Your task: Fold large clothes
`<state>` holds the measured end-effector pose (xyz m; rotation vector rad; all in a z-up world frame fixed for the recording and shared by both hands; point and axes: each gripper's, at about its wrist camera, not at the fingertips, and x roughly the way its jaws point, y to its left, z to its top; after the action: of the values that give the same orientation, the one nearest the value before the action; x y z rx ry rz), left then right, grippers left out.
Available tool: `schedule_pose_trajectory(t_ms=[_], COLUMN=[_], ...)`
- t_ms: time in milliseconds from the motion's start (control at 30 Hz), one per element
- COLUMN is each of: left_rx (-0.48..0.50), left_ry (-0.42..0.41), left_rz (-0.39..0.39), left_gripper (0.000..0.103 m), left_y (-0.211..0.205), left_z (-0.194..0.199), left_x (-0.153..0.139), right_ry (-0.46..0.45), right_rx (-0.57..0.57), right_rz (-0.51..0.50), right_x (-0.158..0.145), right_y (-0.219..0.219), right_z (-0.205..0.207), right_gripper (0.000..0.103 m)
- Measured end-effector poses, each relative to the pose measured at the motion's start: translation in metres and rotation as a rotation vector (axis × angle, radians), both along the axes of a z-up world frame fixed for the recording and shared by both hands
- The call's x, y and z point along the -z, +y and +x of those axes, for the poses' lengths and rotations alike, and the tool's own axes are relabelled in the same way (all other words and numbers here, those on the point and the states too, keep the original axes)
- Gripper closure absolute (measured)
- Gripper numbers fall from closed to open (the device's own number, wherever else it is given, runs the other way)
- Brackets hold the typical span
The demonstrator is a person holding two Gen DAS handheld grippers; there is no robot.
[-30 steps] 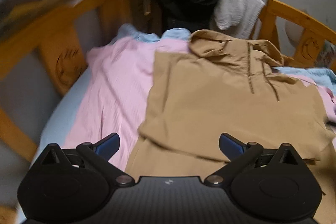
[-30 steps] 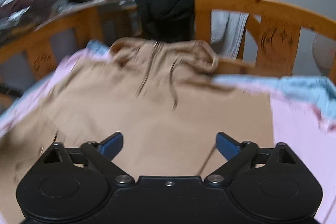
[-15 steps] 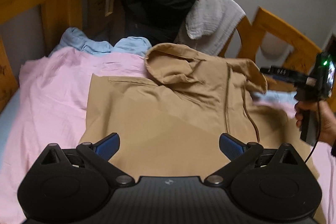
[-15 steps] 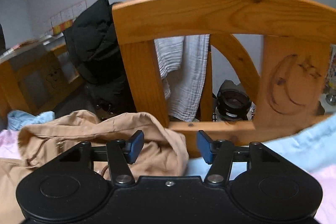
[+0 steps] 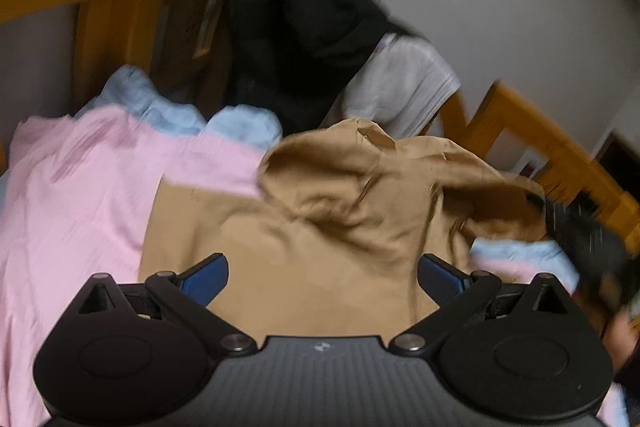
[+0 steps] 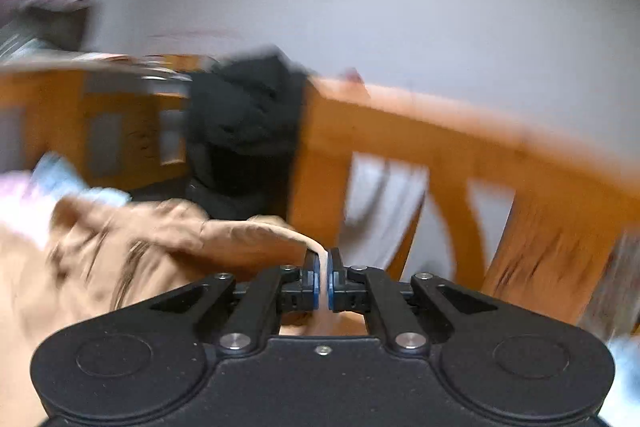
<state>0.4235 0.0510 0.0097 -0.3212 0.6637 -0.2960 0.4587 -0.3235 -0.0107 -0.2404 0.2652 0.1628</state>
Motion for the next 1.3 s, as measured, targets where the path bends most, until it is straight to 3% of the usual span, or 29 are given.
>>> schedule_pose_trajectory(t_ms=[100,267,467,600,667,733,767,833,900,1100,1167,1200,1233,1300], left_rx=[0.013,0.055,0.054,-0.008,-0.016,-0.018,-0.017,-0.011,-0.001,0.023,0.024,0.027,0.031,0.055], left_ry=[-0.071,-0.067,0.021,0.102,0.113,0.100,0.093,0.086,0.082,0.069,0.072,0.072,0.071,0.065], left_rz=[-0.039,-0.124,-0.281,-0.245,-0.229,-0.208,-0.204,-0.206,-0.197,-0.156,-0.153,-0.143,-0.132,-0.125], left_gripper=[0.001,0.001,0.002,0.017,0.019,0.019,0.019,0.019,0.019,0.019,0.019,0.019,0.019,0.019], left_y=[0.005,0.001,-0.010,-0.022,-0.026,-0.029,-0.030,-0.033,-0.038,-0.044,-0.042,-0.041,-0.040,-0.034], left_z=[-0.007,-0.006,0.018,0.039,0.041,0.042,0.043,0.045,0.046,0.047,0.043,0.040,0.036,0.023], left_x=[-0.009,-0.009,0.024,0.054,0.066,0.072,0.072,0.072,0.071,0.063,0.064,0.064,0.065,0.068], right_ry=[-0.137,-0.219,-0.177,-0.108,-0.056,-0.011,0.007,0.032,0.018,-0.058,-0.045,-0.038,-0.015,0.028], right_rx=[-0.101,-0.208,-0.273,-0.251,-0.258,-0.275,-0.283,-0.301,-0.315,-0.356,-0.340,-0.337,-0.325,-0.286], right_rz=[-0.175,-0.375,-0.476,-0.462,-0.447,-0.421,-0.410,-0.380,-0.367,-0.408,-0.412,-0.386,-0.352,-0.273], right_x=[0.008,0.040,0.060,0.058,0.052,0.044,0.039,0.028,0.018,-0.003,-0.007,-0.011,-0.016,-0.028], right_y=[0.012,0.016,0.016,0.012,0.011,0.006,0.006,0.005,0.008,0.050,0.064,0.066,0.067,0.063], right_z=[-0.062,-0.142,-0.178,-0.172,-0.171,-0.171,-0.172,-0.177,-0.183,-0.173,-0.159,-0.152,-0.142,-0.122], right_gripper=[0.100,0.100,0.100,0.100,0.093,0.075,0.072,0.050,0.036,0.025,0.029,0.046,0.074,0.095])
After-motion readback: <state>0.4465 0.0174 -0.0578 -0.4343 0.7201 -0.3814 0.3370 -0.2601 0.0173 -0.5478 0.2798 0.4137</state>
